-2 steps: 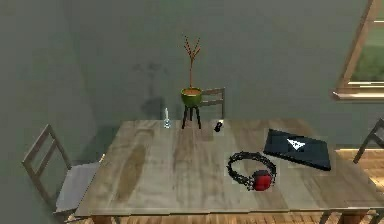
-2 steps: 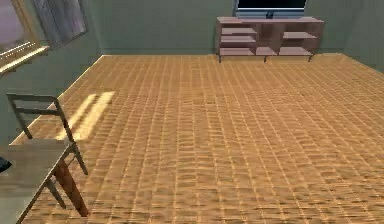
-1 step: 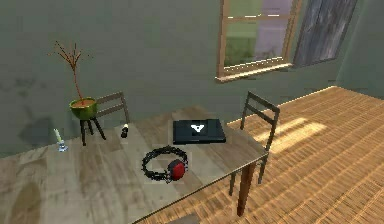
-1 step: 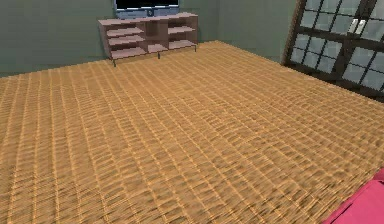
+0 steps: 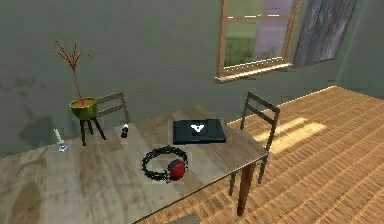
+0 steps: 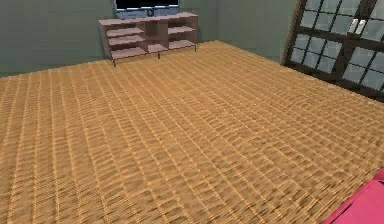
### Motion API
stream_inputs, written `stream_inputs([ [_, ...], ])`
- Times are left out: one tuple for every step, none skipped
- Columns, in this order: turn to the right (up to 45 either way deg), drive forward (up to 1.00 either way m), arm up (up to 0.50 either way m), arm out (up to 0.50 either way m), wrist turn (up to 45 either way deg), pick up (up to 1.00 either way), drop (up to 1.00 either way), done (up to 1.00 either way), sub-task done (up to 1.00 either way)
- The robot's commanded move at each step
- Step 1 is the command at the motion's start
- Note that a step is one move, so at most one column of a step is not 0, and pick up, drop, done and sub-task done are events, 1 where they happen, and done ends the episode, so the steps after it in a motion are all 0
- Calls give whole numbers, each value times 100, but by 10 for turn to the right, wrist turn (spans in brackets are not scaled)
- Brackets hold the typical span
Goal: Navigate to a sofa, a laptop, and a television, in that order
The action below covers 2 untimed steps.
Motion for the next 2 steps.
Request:
stream_inputs([
  [450,0,0,0,0,0,0,0,0],
  [240,0,0,0,0,0,0,0,0],
])
